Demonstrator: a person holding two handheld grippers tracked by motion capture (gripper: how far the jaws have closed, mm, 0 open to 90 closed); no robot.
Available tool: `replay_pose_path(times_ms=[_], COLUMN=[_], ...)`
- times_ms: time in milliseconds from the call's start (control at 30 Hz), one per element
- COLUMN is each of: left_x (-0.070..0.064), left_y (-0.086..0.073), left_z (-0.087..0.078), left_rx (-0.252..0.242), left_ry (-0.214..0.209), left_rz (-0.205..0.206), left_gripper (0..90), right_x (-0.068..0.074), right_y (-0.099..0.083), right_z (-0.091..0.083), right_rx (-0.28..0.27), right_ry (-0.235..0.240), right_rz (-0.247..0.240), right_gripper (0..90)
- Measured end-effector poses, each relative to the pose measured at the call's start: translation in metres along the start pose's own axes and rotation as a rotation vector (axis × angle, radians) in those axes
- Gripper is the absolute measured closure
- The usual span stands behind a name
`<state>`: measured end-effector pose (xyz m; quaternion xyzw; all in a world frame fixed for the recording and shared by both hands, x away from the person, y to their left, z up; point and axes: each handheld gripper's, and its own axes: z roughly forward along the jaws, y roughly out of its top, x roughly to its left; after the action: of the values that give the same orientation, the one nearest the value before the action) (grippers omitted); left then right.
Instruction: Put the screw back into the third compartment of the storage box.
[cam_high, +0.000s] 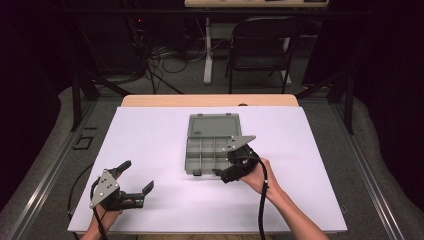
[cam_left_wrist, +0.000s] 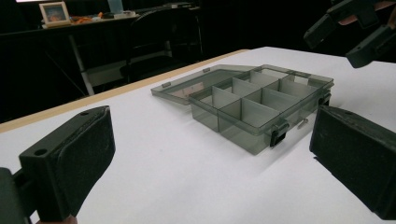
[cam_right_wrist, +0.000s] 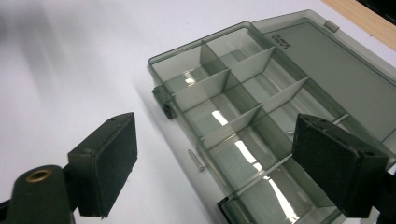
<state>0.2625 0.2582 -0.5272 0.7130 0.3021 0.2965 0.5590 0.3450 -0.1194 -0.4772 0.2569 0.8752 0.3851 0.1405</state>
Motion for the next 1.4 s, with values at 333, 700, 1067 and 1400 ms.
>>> replay_pose_path(times_ms=[333, 700, 1067, 1400], left_x=[-0.001, 0.0, 0.0, 0.0], left_y=[0.0, 0.0, 0.0, 0.0], left_z=[0.0, 0.0, 0.0, 0.0], left_rx=[-0.001, -0.002, -0.006, -0.006], left_ry=[0.0, -0.002, 0.001, 0.001], left_rz=[-0.002, 0.003, 0.003, 0.002], left_gripper=[0.1, 0.1, 0.1, 0.1], right_x=[0.014, 0.023, 0.028, 0.031], right_y=[-0.012, -0.017, -0.02, -0.024], right_z=[0.005, 0.004, 0.008, 0.016], right_rx=[0.006, -0.012, -0.019, -0.003], right_ry=[0.018, 0.003, -0.012, 0.005], right_rz=[-0.014, -0.038, -0.054, -0.095], right_gripper=[6.5, 13.4, 22.3, 41.7])
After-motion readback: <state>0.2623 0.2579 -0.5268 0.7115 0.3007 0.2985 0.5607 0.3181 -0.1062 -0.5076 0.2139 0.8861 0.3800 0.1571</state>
